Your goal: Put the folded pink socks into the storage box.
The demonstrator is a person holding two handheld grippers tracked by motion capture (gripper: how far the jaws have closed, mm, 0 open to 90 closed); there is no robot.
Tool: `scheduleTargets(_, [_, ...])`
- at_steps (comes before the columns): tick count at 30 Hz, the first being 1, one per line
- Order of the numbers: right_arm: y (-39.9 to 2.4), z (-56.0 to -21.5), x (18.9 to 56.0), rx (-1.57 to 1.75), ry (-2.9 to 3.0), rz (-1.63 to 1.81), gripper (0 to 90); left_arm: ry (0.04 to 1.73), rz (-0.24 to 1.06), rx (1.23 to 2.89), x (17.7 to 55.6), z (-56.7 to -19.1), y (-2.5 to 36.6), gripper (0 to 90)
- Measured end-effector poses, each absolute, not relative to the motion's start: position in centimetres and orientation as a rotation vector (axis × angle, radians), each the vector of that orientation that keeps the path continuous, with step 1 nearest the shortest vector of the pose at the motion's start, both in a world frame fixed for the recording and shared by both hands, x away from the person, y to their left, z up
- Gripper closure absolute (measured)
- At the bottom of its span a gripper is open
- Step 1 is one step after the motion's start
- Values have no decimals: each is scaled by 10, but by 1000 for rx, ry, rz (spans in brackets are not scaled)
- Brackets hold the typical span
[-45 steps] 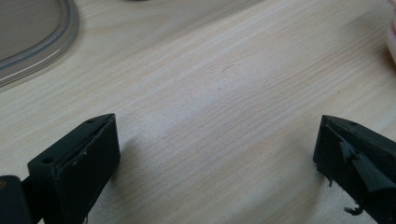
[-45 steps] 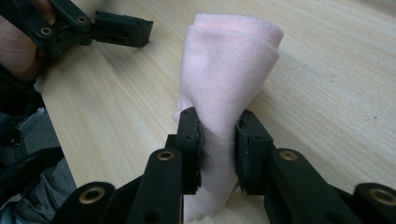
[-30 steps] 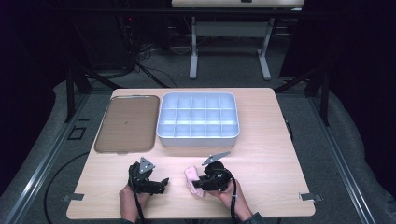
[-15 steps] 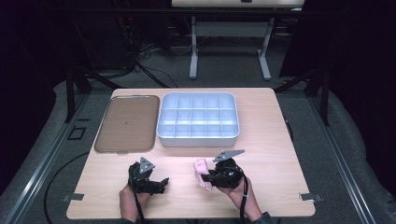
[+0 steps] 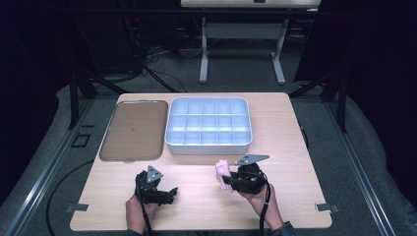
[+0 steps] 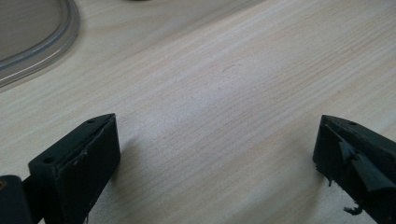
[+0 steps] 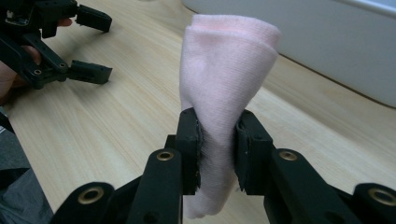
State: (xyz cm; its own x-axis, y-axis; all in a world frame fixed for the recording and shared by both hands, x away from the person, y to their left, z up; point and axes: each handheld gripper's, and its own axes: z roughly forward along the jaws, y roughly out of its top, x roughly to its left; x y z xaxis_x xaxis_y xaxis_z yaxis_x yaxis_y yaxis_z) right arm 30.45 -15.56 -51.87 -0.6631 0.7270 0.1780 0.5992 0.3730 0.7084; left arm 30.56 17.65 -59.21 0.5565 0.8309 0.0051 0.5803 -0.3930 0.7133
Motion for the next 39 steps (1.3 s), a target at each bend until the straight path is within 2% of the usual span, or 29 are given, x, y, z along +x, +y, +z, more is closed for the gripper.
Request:
scheduleTargets(22, [-187,-495,325,1256,2302,1166,735,1123,481,2117,305,-592,176,15])
scheduleTargets(39, [-200,-471,356,1247,2219,1152,733,1123,479,2119,305,-592,177,15])
